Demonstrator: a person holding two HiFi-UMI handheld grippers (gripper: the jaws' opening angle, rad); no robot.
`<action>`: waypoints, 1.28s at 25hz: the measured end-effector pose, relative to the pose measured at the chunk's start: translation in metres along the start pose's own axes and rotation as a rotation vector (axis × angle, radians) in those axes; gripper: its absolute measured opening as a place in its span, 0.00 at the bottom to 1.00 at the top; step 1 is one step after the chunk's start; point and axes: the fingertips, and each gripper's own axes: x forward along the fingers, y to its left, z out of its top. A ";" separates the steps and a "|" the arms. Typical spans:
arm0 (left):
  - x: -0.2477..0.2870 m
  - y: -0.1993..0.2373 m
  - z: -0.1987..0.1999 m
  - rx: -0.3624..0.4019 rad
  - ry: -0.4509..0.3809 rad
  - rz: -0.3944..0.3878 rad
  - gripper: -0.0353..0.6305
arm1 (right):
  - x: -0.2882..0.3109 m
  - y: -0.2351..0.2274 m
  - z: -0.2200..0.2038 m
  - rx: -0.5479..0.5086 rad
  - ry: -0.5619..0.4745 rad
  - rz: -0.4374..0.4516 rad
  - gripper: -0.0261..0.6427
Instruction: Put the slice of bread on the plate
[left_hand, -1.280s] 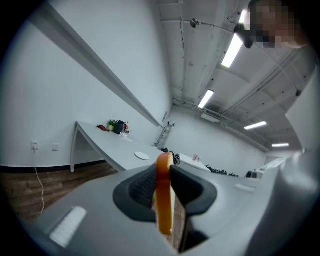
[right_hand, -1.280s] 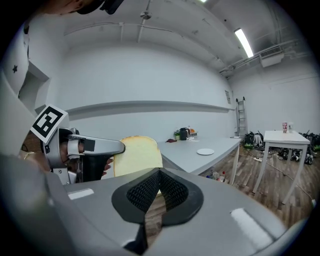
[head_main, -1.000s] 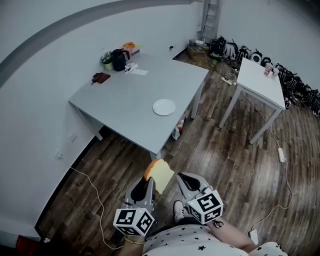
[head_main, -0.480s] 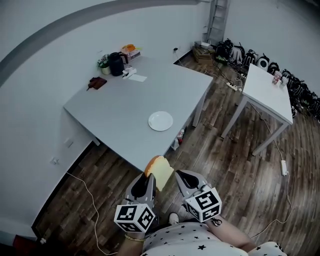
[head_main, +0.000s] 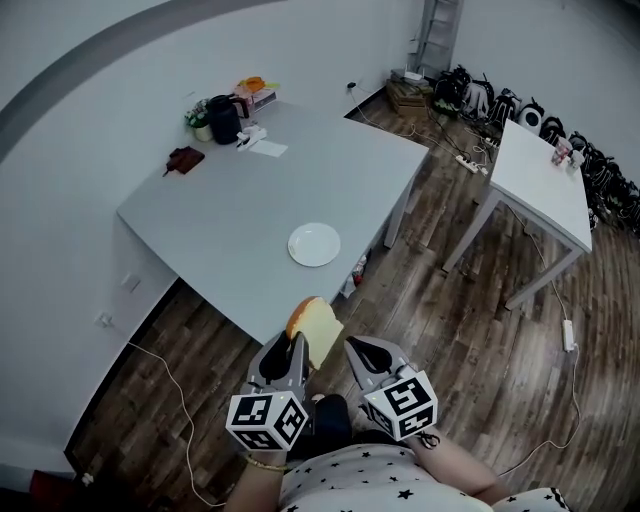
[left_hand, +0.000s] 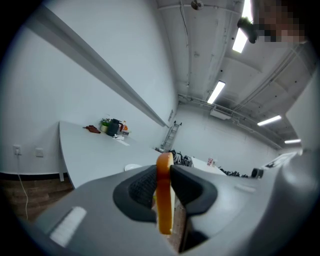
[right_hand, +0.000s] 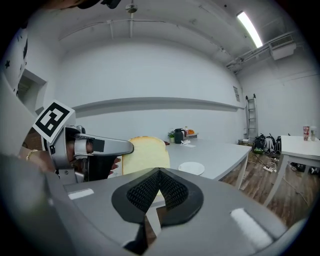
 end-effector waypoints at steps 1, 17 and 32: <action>0.006 0.002 0.001 0.001 0.003 0.000 0.19 | 0.004 -0.005 0.000 0.003 0.003 -0.005 0.04; 0.161 0.058 0.019 -0.038 0.051 -0.004 0.19 | 0.111 -0.102 0.028 -0.004 0.049 -0.054 0.04; 0.286 0.116 -0.003 -0.153 0.161 0.009 0.19 | 0.202 -0.153 0.026 0.017 0.162 -0.017 0.04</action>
